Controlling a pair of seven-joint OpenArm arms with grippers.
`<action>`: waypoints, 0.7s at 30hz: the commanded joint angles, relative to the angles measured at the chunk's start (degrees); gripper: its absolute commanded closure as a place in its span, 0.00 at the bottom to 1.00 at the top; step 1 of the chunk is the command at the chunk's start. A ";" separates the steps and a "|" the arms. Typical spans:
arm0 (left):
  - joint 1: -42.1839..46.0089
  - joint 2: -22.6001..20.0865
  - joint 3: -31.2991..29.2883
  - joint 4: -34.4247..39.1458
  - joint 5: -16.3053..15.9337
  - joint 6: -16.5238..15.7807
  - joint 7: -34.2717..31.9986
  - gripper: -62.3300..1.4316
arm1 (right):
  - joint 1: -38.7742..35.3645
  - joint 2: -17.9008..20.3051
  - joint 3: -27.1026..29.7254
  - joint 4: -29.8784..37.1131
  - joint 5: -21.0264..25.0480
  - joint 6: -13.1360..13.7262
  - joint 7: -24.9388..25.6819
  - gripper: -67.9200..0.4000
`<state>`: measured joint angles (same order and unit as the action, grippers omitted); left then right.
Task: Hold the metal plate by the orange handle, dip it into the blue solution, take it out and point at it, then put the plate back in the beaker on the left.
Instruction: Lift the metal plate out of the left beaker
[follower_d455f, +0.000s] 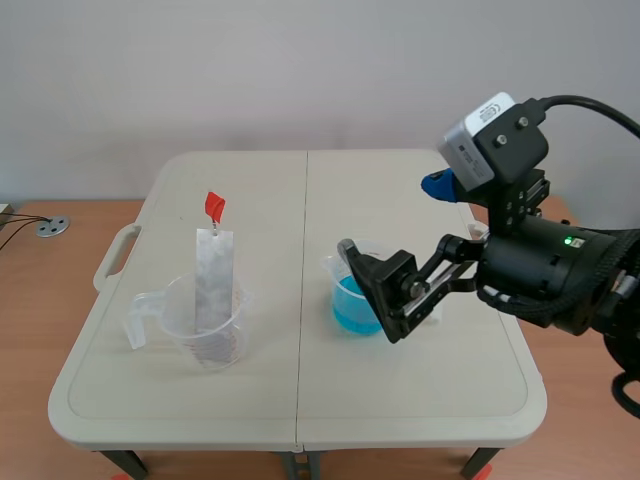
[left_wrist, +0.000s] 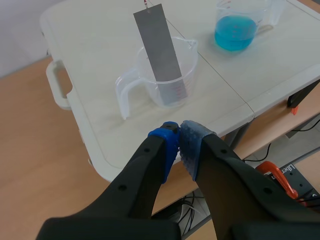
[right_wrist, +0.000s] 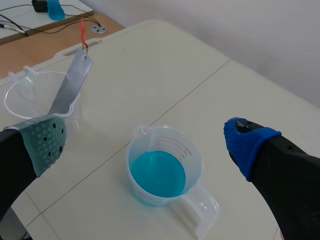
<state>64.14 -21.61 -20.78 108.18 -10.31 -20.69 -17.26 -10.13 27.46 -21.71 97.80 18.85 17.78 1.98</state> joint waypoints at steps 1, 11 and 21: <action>0.28 -0.17 0.07 0.46 -0.55 -0.09 -1.03 0.90 | 2.32 -0.79 -0.72 -0.76 0.39 -0.24 0.35 0.02; -0.20 -0.17 0.07 0.46 -0.52 -0.11 -1.07 0.90 | 11.74 -5.79 -8.11 -10.21 -0.68 -0.22 -0.63 0.02; -0.20 -0.17 0.07 0.46 -0.52 -0.11 -0.98 0.90 | 19.17 -11.23 -13.64 -19.63 -0.92 -0.17 -0.94 0.02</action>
<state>63.94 -21.63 -20.78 108.18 -10.31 -20.69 -17.43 7.73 16.60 -35.24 77.34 17.61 17.76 0.27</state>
